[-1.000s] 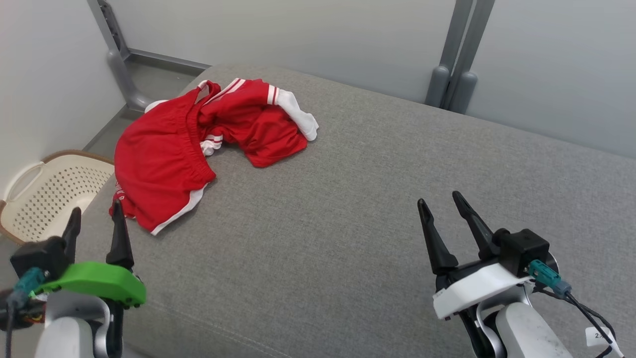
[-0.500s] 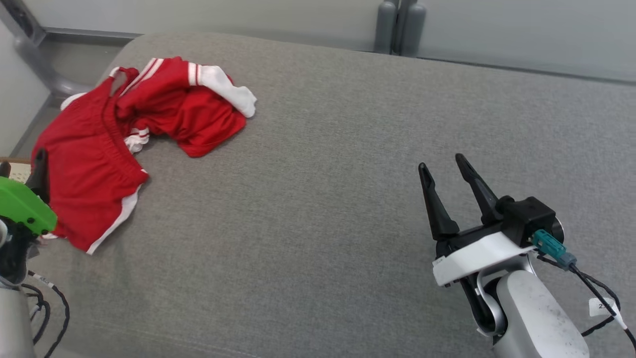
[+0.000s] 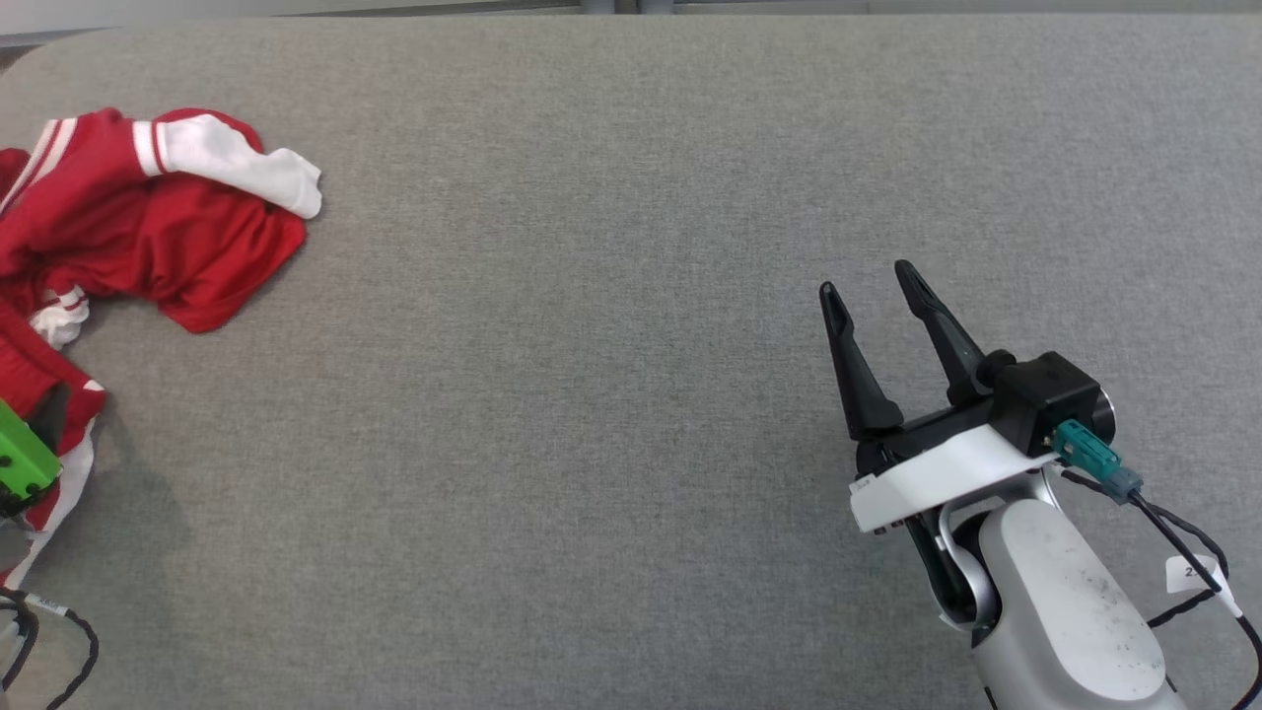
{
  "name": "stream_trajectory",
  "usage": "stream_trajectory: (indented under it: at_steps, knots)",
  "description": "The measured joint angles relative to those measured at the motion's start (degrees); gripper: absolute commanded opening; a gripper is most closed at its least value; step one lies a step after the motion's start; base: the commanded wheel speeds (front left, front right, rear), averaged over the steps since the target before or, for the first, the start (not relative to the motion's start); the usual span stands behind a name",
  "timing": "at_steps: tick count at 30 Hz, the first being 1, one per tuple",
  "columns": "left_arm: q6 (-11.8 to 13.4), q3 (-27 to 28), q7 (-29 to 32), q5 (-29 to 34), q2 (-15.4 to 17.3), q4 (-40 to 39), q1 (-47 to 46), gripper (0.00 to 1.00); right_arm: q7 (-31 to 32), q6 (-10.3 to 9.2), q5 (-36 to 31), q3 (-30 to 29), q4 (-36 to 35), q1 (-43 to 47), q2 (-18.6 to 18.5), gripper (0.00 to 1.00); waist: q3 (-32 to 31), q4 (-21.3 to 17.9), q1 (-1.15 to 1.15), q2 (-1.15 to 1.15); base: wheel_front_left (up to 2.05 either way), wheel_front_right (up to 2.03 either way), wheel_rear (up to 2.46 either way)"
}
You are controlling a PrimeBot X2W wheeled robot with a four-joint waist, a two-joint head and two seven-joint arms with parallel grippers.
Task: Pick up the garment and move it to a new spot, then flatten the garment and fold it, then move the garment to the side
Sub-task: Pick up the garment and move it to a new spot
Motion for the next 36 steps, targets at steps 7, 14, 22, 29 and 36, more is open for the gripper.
stream_trajectory:
  at_steps: [7,14,22,29,36]
  knots:
    - [0.3,-0.9,1.1,0.2,1.4,8.3,-0.5,1.00,0.0,0.00,0.0,0.5,0.5,-0.9,0.1,1.00,2.4,-2.9,0.00,0.00,0.00,0.00,0.00]
    - [0.1,-2.0,-2.3,-0.1,1.7,10.7,-1.4,0.00,0.0,0.00,0.2,0.5,1.0,-0.9,0.1,1.00,1.7,-3.2,0.00,0.00,0.00,0.00,0.00]
    - [0.0,-6.4,-5.5,-0.5,2.3,7.9,-1.7,0.00,0.0,0.00,0.6,0.7,1.7,-0.6,0.3,1.00,-0.4,-2.4,0.00,0.00,0.00,0.00,0.00]
    - [0.0,-14.2,-7.0,-2.3,5.0,-2.9,-1.1,0.00,0.0,0.00,1.9,0.5,2.8,2.7,0.6,1.00,-5.2,-2.1,0.00,0.00,0.00,0.00,0.00]
    - [0.0,-19.6,-6.3,-4.2,7.1,-17.7,-0.7,0.00,0.0,0.00,3.0,0.4,3.3,6.0,0.7,1.00,-11.6,-2.3,0.00,0.00,0.00,0.00,0.00]
